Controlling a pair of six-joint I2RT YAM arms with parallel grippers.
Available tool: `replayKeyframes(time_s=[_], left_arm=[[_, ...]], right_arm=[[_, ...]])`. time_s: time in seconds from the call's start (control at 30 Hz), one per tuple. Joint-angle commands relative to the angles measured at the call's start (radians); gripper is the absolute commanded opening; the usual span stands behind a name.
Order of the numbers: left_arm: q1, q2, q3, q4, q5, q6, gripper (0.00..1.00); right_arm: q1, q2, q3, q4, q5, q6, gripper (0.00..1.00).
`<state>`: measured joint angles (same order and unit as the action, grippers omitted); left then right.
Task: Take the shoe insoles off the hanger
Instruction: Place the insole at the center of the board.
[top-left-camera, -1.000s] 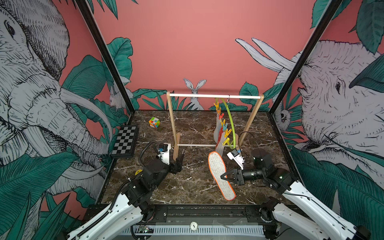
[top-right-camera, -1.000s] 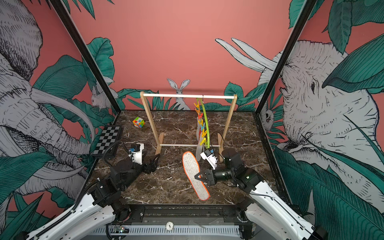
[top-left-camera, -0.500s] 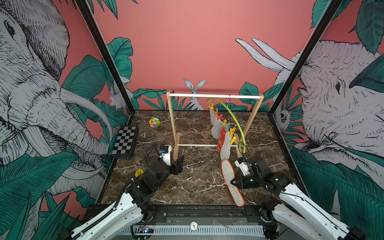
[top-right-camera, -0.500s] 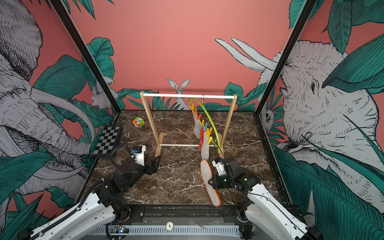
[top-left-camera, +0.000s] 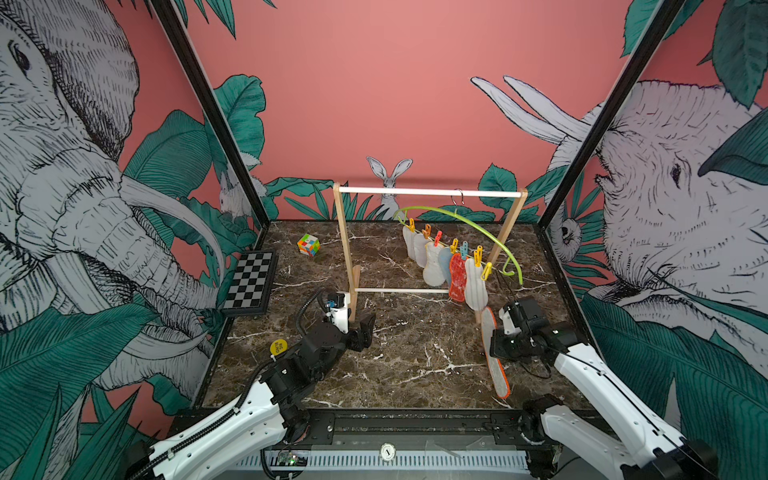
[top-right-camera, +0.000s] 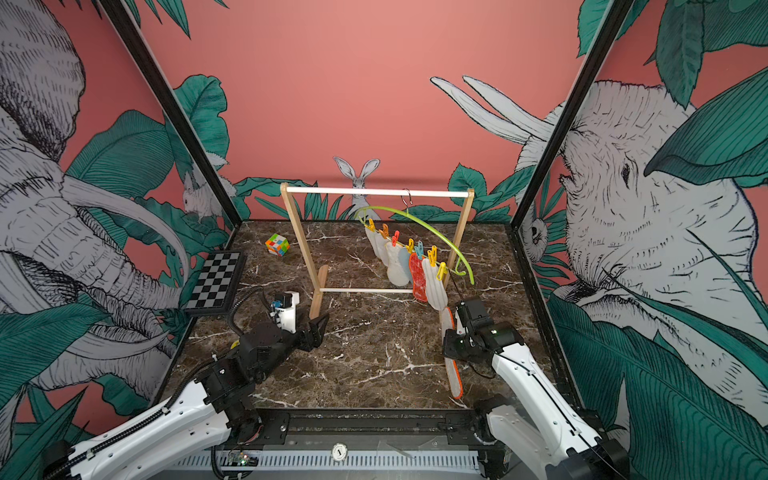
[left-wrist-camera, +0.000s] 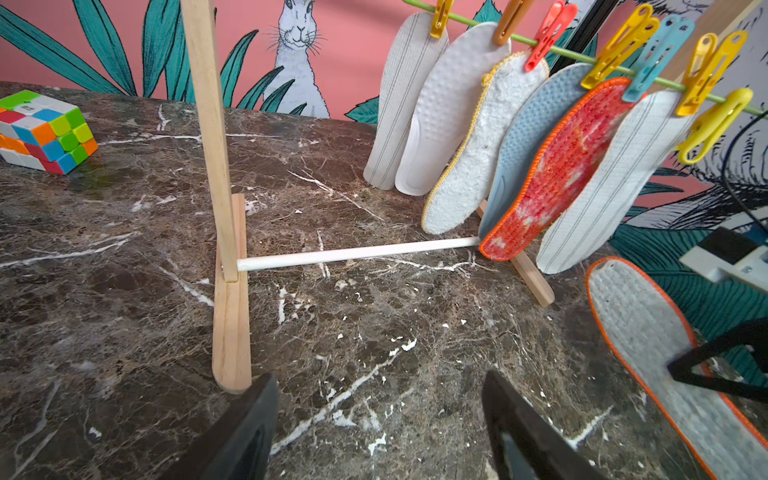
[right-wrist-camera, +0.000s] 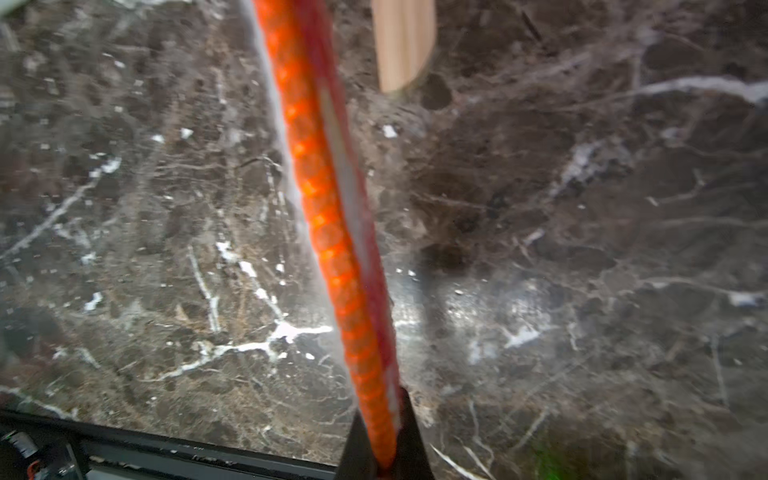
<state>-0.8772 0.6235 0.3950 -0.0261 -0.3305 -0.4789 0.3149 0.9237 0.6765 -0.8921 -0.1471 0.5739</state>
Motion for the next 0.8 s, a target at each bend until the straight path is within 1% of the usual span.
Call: replayKeyframes(time_s=[0.0,0.17,0.23,0.33,0.4,0.53,0.6,0.77], left_arm=[[-0.005,0.002,-0.021,0.041,-0.01,-0.015,0.79],[-0.005,0.008,-0.029,0.053,-0.007,-0.015,0.79],[-0.005,0.011,-0.033,0.06,-0.004,-0.014,0.79],[-0.005,0.015,-0.037,0.067,0.002,-0.015,0.79],[-0.005,0.015,-0.037,0.07,0.005,-0.015,0.79],[-0.005,0.007,-0.041,0.068,0.004,-0.015,0.79],[-0.005,-0.003,-0.042,0.066,0.001,-0.014,0.79],[-0.006,-0.023,-0.045,0.046,-0.007,-0.015,0.79]], right_arm=[[-0.009,0.001,0.019,-0.072,0.175,0.053,0.0],[-0.037,-0.036,-0.01,-0.038,0.245,0.108,0.0],[-0.05,-0.027,-0.009,-0.031,0.272,0.114,0.0],[-0.082,0.022,0.0,-0.014,0.312,0.115,0.0],[-0.098,0.058,0.0,0.019,0.316,0.104,0.0],[-0.111,0.164,0.027,0.051,0.347,0.077,0.0],[-0.112,0.206,0.034,0.075,0.351,0.064,0.0],[-0.111,0.254,0.034,0.116,0.332,0.045,0.0]])
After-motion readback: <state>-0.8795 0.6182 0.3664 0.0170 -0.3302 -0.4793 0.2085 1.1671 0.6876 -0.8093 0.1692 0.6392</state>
